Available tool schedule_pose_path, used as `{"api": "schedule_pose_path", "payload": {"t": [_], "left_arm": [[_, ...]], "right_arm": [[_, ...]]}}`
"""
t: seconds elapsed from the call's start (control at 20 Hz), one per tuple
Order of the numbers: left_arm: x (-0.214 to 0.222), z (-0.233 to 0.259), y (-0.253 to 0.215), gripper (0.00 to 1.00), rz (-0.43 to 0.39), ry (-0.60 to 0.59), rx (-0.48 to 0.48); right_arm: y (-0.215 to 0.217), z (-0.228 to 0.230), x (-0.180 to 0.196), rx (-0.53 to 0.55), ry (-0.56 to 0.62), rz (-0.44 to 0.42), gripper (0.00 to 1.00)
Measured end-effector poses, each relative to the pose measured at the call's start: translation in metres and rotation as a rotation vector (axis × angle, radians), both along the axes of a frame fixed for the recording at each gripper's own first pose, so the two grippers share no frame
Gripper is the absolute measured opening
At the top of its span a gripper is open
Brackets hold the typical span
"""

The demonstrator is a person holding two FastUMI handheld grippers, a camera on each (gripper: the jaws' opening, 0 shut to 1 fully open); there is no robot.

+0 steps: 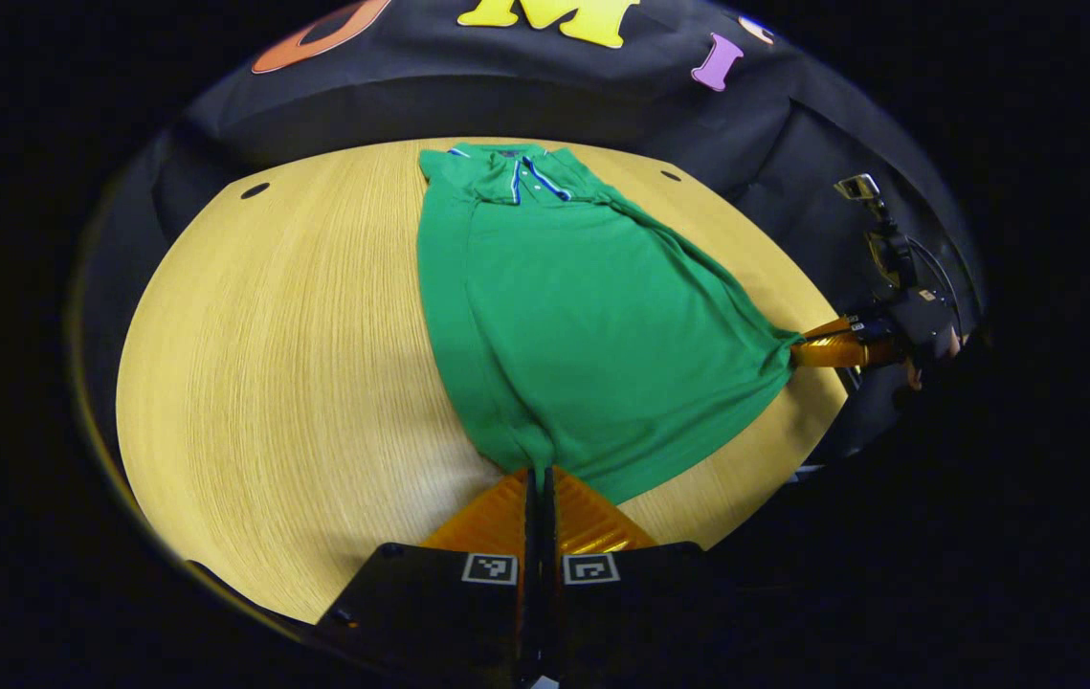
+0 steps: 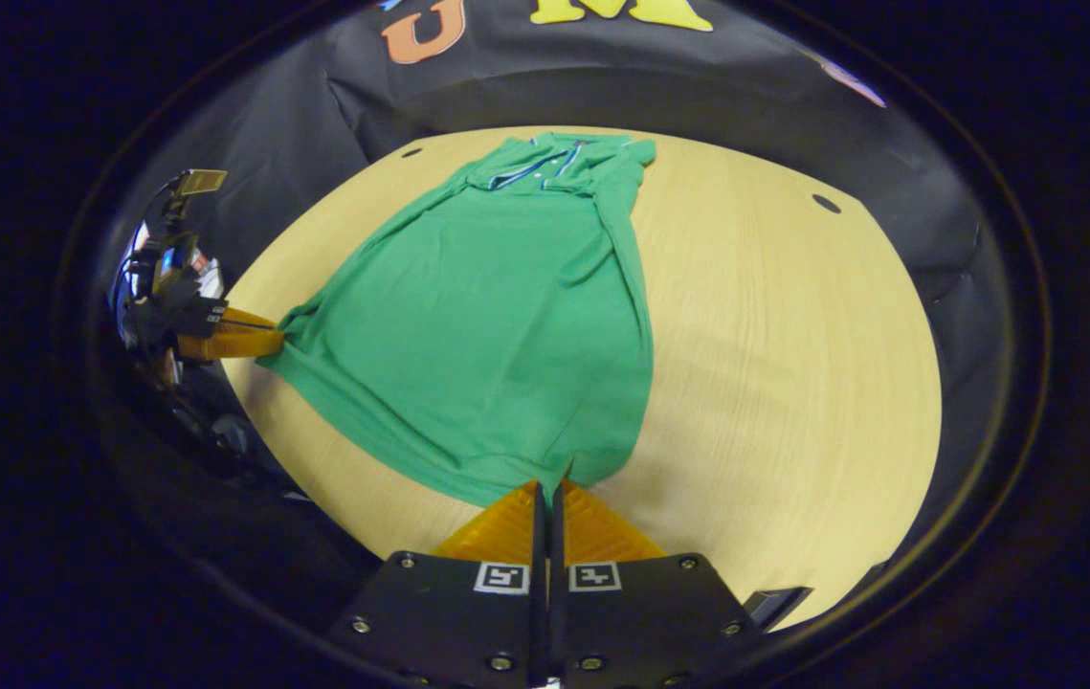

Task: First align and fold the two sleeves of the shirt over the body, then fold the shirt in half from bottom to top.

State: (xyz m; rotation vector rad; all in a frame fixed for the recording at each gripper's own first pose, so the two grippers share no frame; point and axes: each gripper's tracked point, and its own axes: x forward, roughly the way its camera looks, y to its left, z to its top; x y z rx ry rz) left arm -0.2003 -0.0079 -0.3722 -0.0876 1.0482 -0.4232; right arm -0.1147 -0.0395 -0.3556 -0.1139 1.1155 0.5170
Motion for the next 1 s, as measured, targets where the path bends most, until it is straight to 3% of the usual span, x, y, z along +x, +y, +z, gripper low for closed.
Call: {"api": "schedule_pose_path", "payload": {"t": [0.65, 1.0], "left_arm": [[0.089, 0.092, 0.001, 0.03, 0.072, -0.183, -0.060], [0.166, 0.141, 0.015, 0.03, 0.106, -0.314, -0.072]], "right_arm": [[0.018, 0.113, 0.088, 0.151, -0.186, -0.083, 0.00], [0.033, 0.158, 0.153, 0.212, -0.267, -0.097, 0.00]]}}
